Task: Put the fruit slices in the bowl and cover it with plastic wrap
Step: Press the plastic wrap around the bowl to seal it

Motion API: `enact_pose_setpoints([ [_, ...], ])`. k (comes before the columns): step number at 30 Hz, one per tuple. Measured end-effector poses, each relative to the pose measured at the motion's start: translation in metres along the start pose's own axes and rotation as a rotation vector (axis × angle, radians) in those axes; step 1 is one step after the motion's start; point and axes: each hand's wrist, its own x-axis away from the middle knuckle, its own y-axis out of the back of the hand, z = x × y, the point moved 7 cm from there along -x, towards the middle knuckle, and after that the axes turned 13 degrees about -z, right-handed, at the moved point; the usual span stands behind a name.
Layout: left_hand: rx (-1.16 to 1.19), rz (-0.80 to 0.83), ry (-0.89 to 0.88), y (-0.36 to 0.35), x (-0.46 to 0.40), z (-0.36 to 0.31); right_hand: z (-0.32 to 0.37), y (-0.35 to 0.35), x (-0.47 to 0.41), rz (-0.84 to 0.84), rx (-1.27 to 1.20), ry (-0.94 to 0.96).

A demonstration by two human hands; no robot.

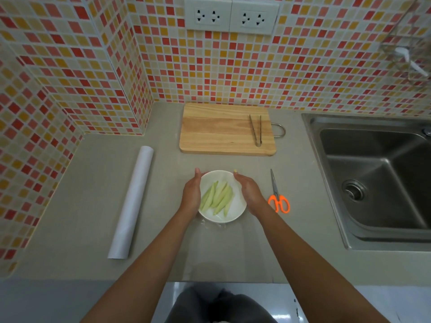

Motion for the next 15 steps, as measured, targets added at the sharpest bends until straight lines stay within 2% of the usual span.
enact_pose_setpoints([
  [4, -0.034, 0.008, 0.134, 0.0, -0.002, 0.007, -0.004, 0.004, 0.005, -0.052, -0.01, 0.014],
  [7, -0.214, 0.056, 0.083, -0.002, -0.001, -0.004, -0.002, 0.008, 0.011, -0.025, -0.032, 0.04],
  [9, -0.25, 0.05, 0.023, 0.0, -0.003, -0.013, 0.006, 0.013, 0.011, -0.055, -0.046, 0.102],
  [12, -0.051, -0.061, -0.09, 0.012, -0.006, -0.026, 0.025, 0.021, 0.007, -0.115, -0.062, 0.187],
  [15, 0.154, -0.121, -0.081, 0.021, 0.005, -0.018, 0.037, 0.012, 0.005, -0.022, -0.04, 0.197],
])
